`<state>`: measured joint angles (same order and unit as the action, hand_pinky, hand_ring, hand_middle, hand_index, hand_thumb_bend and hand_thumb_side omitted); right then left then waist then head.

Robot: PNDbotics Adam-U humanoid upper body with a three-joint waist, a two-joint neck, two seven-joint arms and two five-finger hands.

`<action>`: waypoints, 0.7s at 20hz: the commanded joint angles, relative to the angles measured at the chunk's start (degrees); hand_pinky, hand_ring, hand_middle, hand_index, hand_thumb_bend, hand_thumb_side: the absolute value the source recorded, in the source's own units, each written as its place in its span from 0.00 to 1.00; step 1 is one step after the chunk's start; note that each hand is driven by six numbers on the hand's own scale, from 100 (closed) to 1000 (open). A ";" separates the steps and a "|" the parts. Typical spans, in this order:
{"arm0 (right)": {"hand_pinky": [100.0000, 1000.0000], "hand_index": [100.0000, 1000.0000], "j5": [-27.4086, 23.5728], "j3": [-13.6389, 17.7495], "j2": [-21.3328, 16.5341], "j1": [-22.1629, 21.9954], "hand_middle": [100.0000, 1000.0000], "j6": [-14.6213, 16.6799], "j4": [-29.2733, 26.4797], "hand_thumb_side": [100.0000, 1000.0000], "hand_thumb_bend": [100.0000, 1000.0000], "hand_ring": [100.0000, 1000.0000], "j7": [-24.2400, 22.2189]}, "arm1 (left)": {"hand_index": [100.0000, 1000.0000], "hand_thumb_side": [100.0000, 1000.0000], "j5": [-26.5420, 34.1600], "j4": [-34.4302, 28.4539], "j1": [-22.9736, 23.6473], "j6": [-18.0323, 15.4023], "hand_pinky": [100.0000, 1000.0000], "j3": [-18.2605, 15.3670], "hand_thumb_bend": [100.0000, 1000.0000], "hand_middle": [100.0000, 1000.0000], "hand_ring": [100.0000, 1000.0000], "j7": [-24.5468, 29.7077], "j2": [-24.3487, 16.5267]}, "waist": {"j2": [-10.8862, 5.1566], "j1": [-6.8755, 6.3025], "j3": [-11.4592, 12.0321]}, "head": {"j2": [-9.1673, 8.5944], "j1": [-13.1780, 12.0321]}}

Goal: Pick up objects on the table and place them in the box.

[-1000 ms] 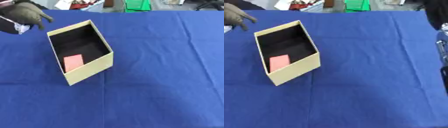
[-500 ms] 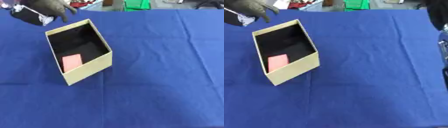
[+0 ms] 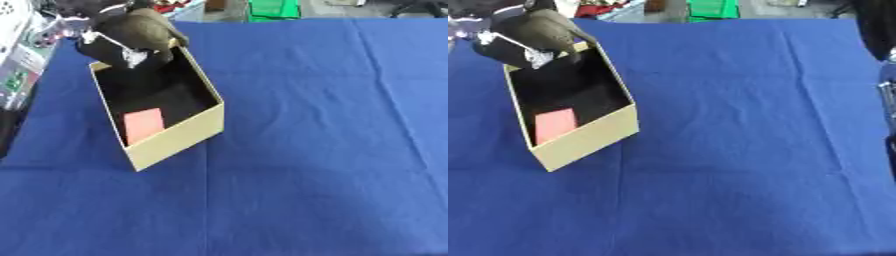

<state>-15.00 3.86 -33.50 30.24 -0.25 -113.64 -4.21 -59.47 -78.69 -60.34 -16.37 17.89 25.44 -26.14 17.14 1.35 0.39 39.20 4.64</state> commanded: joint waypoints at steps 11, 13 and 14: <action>0.83 0.90 0.38 0.88 -0.32 0.59 0.60 -0.36 -0.96 0.72 0.00 0.78 0.25 | 0.82 0.62 -6.40 2.07 0.26 -2.44 0.71 1.57 0.48 0.73 0.83 2.13 0.25 | -1.17 -0.19 -0.31 | -0.17 0.66; 0.83 0.90 0.36 0.89 -0.28 0.55 0.60 -0.40 -0.96 0.72 0.00 0.78 0.29 | 0.87 0.64 -8.61 2.28 0.38 -2.65 0.76 1.44 0.60 0.79 0.88 3.42 0.09 | -1.17 -0.18 -0.27 | -0.09 0.67; 0.83 0.90 0.35 0.90 -0.26 0.55 0.60 -0.42 -0.96 0.72 0.00 0.78 0.30 | 0.89 0.66 -9.61 2.32 0.42 -2.68 0.78 1.39 0.71 0.81 0.90 4.06 0.02 | -1.14 -0.16 -0.26 | -0.06 0.68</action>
<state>-14.86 4.06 -32.74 30.23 -0.56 -113.64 -3.99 -67.72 -75.91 -59.00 -18.87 19.84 28.76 -25.18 17.14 1.19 0.12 39.22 5.18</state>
